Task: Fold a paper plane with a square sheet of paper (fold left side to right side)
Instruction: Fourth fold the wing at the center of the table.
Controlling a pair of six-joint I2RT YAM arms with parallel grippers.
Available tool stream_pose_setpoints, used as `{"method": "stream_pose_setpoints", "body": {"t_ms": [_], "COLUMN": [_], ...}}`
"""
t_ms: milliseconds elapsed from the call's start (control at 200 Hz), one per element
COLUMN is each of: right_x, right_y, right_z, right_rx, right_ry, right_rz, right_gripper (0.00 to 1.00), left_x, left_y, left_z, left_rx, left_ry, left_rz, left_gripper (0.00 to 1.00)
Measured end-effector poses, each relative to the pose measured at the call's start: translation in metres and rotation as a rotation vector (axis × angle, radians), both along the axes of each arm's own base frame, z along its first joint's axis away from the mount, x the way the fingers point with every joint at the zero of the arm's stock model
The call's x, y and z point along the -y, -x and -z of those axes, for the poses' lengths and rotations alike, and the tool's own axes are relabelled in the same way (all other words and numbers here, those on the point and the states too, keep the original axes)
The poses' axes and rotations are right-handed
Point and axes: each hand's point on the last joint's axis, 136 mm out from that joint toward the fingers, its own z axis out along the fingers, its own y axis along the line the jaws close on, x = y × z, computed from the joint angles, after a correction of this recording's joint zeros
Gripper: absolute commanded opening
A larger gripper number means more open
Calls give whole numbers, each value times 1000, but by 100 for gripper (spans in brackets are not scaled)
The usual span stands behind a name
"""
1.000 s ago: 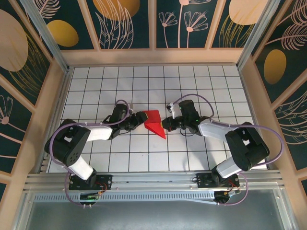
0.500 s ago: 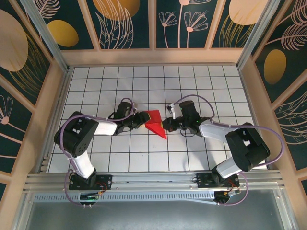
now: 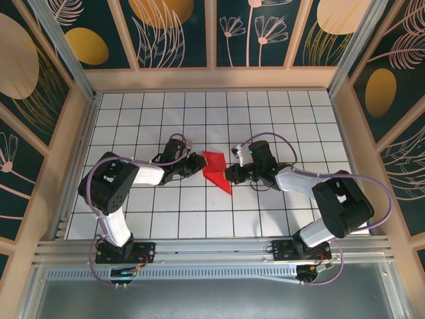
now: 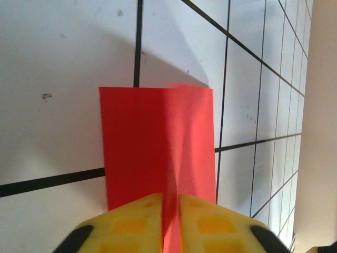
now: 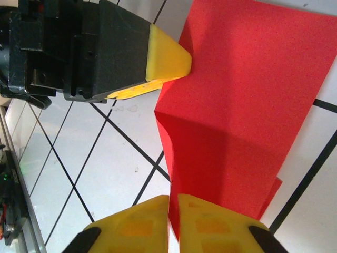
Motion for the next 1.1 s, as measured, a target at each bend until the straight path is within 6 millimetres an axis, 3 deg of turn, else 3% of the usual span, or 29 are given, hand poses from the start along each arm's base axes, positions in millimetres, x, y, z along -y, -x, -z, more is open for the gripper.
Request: {"method": "stream_pose_setpoints", "body": {"t_ms": [195, 465, 601, 706, 1096], "right_x": [13, 41, 33, 21, -16], "right_y": [-7, -30, -21, -8, 31], "right_z": [-6, -41, -49, -42, 16], "right_rx": [28, 137, 165, 154, 167], "right_ry": [67, 225, 319, 397, 717], "right_rz": [61, 224, 241, 234, 202], "right_gripper": [43, 43, 41, 41, 54], "left_x": [-1, 0, 2, 3, 3], "left_y": [-1, -2, -2, -2, -2], "left_z": [1, -12, -22, -26, -42], "left_rx": [0, 18, 30, 28, 39], "left_ry": [-9, 13, 32, 46, 74], "left_rz": [-5, -9, -7, -8, -20], "left_gripper": [0, 0, 0, 0, 0]}}
